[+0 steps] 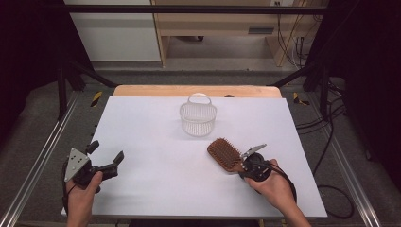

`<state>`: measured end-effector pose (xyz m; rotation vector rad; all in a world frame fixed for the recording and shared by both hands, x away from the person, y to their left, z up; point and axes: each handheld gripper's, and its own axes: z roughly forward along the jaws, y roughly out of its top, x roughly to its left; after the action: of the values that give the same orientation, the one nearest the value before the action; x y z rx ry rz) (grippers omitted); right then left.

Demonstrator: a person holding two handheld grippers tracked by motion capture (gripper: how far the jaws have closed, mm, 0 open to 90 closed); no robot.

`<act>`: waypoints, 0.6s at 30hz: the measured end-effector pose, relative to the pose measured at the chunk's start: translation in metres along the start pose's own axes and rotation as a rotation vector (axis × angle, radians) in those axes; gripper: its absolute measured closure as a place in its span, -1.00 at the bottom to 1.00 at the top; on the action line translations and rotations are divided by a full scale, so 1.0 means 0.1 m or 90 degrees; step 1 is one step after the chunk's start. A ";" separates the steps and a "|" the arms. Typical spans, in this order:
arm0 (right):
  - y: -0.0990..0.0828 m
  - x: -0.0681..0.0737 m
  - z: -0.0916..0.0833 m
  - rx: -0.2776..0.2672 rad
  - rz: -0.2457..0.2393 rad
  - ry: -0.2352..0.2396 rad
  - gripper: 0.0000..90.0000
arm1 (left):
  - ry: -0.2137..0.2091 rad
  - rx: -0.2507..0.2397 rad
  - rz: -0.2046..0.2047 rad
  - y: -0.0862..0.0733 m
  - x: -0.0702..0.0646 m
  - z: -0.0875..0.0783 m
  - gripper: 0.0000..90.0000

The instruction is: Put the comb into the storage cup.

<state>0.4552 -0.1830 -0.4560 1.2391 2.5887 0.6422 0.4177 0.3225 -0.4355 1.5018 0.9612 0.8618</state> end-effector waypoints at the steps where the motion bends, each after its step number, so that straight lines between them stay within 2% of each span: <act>1: 0.00 0.00 0.00 0.000 0.000 0.000 0.62 | 0.000 0.000 0.000 0.00 0.00 0.00 -0.97; 11: -0.05 -0.04 -0.04 -0.036 0.011 -0.003 0.62 | -0.004 -0.002 -0.002 0.01 -0.02 0.00 -0.96; 12: -0.05 -0.05 -0.06 -0.051 0.011 -0.002 0.62 | -0.006 -0.005 -0.002 0.02 -0.04 0.00 -0.96; 15: -0.05 -0.04 -0.10 -0.065 0.006 -0.002 0.62 | -0.003 -0.015 0.001 0.05 -0.10 -0.01 -0.95; 16: -0.03 -0.03 -0.14 -0.084 0.010 0.000 0.62 | -0.005 -0.021 -0.002 0.06 -0.13 -0.01 -0.94; 17: -0.03 -0.03 -0.15 -0.092 0.005 -0.003 0.62 | -0.015 -0.028 -0.014 0.09 -0.19 0.00 -0.94; 18: -0.03 -0.03 -0.15 -0.092 0.005 -0.003 0.62 | -0.015 -0.028 -0.014 0.09 -0.19 0.00 -0.94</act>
<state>0.4497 -0.1916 -0.4438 1.2048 2.4850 0.8116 0.4111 0.3043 -0.4271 1.4593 0.9339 0.8422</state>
